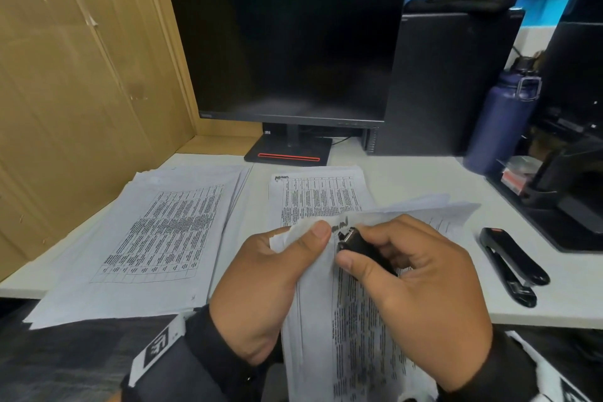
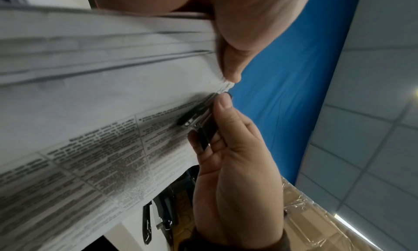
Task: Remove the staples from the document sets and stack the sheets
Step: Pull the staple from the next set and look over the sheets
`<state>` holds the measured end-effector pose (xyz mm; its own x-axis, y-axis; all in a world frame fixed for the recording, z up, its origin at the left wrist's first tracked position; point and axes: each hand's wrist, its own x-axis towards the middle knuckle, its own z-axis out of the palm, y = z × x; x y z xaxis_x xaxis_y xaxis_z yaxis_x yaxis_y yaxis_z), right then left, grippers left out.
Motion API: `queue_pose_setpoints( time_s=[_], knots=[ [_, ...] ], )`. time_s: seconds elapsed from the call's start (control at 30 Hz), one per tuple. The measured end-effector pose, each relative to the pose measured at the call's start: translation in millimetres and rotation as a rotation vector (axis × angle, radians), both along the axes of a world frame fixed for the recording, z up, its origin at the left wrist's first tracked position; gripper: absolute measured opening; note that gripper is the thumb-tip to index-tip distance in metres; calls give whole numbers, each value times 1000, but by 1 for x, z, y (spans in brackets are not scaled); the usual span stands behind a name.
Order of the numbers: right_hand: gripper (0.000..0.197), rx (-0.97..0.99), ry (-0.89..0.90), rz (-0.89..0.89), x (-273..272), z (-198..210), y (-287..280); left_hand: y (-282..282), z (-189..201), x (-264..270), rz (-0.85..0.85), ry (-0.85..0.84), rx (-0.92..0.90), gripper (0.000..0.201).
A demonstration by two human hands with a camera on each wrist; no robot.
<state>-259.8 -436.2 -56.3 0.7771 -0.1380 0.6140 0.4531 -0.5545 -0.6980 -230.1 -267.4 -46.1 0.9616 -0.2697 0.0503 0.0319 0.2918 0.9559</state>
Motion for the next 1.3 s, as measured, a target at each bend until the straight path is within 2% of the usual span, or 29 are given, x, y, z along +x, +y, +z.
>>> queue_pose_setpoints(
  time_s=[0.07,0.17,0.23,0.3,0.4,0.5,0.67,0.73,0.87,0.97,1.07,1.17,1.3],
  knots=[
    [19,-41,4,-17,-1,-2,-1,-1,-2,-1,11,-15,13,25],
    [15,-314,-108,-140,-6,1,2,-1,-3,0,7,-7,8,22],
    [16,-396,-190,-189,-9,-1,6,-1,-4,0,-1,-5,-4,22],
    [11,-273,-137,-176,-10,1,8,-1,-4,0,5,-13,-12,22],
    [17,78,20,-66,-8,0,8,-3,-7,0,13,8,-20,25],
    [19,-5,-18,-104,-8,0,10,-5,-10,0,4,70,-48,32],
    [20,-235,-99,-187,-6,-1,8,-4,-11,3,-18,111,-70,29],
    [17,-178,-107,-174,-5,-3,8,-5,-12,3,7,100,-51,30],
    [21,112,27,-69,-4,-5,9,-7,-16,2,47,69,-15,29],
    [12,210,107,13,-1,-5,10,-6,-16,6,53,104,-23,31],
    [11,181,133,24,3,-8,10,-3,-17,9,29,162,-45,36],
    [22,129,143,7,5,-10,8,0,-20,13,4,223,-55,37],
    [18,60,124,-20,9,-14,7,1,-25,18,18,260,-48,37]
  ],
)
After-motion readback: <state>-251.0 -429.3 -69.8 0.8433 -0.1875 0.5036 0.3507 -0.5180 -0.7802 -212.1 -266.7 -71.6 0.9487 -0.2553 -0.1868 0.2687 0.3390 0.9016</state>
